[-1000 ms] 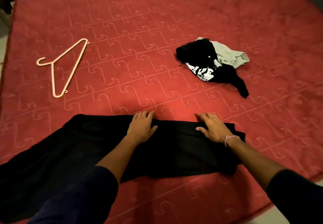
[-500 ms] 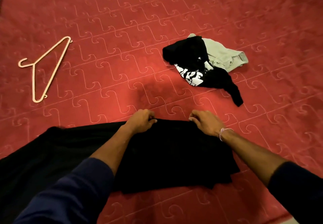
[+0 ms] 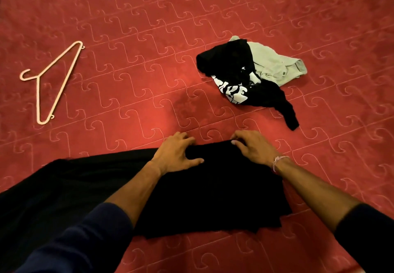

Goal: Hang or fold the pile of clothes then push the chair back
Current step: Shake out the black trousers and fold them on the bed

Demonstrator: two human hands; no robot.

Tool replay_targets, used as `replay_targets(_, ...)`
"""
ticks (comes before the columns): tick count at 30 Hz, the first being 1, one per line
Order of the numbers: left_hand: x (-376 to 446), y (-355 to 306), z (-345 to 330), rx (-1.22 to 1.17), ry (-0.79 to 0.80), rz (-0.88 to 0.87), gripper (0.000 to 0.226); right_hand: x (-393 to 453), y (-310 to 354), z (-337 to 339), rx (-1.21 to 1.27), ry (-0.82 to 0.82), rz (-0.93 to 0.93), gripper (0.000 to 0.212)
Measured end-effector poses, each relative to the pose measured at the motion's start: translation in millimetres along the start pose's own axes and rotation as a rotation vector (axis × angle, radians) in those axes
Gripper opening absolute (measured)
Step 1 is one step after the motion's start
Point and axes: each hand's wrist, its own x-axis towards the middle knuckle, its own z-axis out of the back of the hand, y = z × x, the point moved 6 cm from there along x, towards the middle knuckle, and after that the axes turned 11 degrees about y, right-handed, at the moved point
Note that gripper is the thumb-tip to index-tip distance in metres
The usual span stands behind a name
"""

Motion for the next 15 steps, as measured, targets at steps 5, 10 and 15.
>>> replay_targets(5, 15.1, -1.7, 3.7, -0.132, -0.098, 0.058, 0.017, 12.5, -6.6, 8.4, 0.083, 0.038, -0.086, 0.016)
replay_targets(10, 28.4, 11.6, 10.9, -0.187, -0.086, 0.164, 0.021, 5.6, -25.4, 15.7, 0.140, 0.120, -0.076, 0.029)
replay_targets(15, 35.9, 13.1, 14.5, -0.156, -0.126, 0.186, 0.022, 3.4, -59.3, 39.0, 0.286, -0.164, -0.240, 0.010)
